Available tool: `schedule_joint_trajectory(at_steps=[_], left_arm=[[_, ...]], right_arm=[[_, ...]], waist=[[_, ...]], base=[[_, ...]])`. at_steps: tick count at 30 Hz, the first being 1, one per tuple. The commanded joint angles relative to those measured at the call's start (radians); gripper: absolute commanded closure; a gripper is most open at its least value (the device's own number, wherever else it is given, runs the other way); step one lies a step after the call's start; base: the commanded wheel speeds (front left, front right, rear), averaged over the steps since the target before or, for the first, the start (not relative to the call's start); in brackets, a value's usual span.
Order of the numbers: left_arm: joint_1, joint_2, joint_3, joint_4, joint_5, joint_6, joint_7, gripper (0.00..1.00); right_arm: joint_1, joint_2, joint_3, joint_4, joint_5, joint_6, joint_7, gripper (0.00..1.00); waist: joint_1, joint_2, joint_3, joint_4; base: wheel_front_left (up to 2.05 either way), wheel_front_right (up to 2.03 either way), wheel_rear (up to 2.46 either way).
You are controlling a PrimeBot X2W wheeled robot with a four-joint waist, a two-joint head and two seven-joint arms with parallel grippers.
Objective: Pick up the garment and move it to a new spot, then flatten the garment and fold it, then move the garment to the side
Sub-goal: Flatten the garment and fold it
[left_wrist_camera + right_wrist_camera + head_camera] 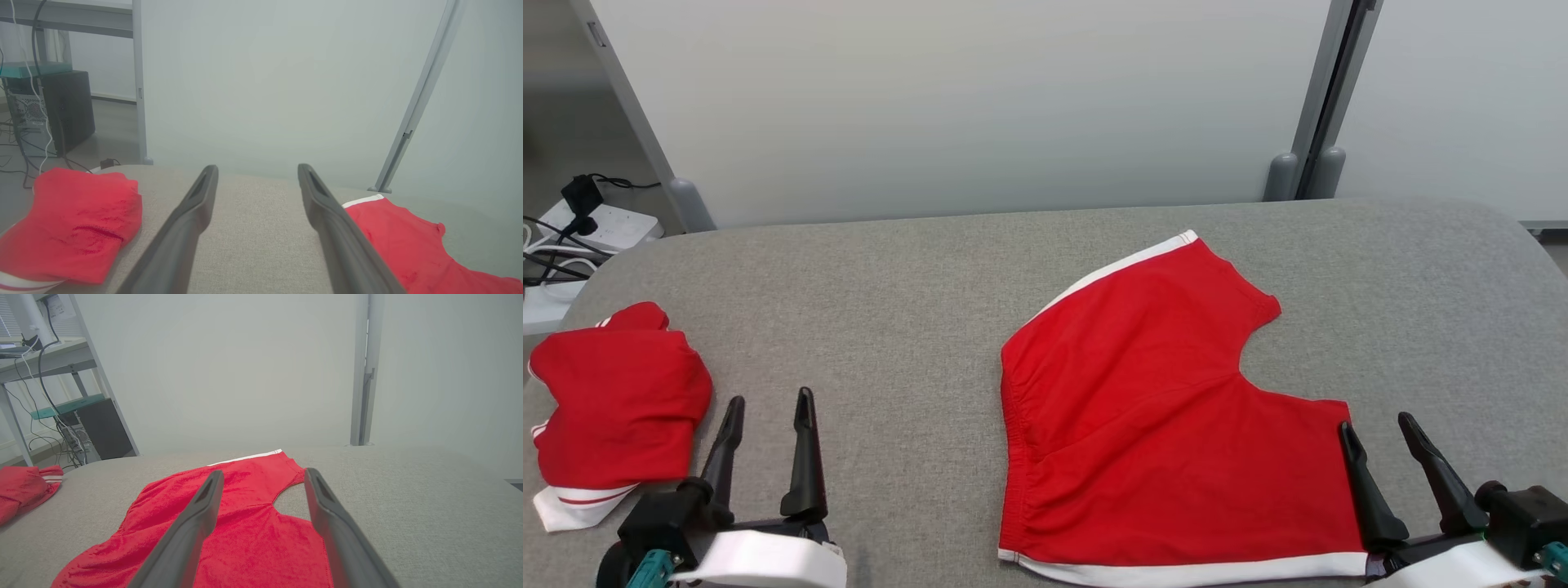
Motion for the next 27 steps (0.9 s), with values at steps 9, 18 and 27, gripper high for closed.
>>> schedule_joint_trajectory(at_steps=[9, 18, 27], left_arm=[[0.064, -0.13, 0.173, -0.155, 0.277, -0.066, -0.013, 0.0], [0.155, -0.169, 0.142, -0.042, 0.391, -0.15, -0.013, 0.0], [0.2, -0.187, 0.15, -0.02, 0.412, -0.182, -0.013, 0.0]], right_arm=[[0.044, 0.093, -0.016, -0.111, -0.023, 0.001, -0.01, 0.0], [0.098, 0.078, 0.002, -0.147, -0.086, 0.001, -0.01, 0.0], [0.167, 0.076, -0.041, -0.201, -0.101, 0.001, -0.01, 0.0]], waist=[[0.0, 0.0, -0.023, -0.015], [0.0, 0.0, -0.036, -0.009], [0.0, 0.0, -0.045, 0.0]], base=[[0.0, 0.0, 0.0], [0.0, 0.0, 0.0], [0.0, 0.0, 0.0]])
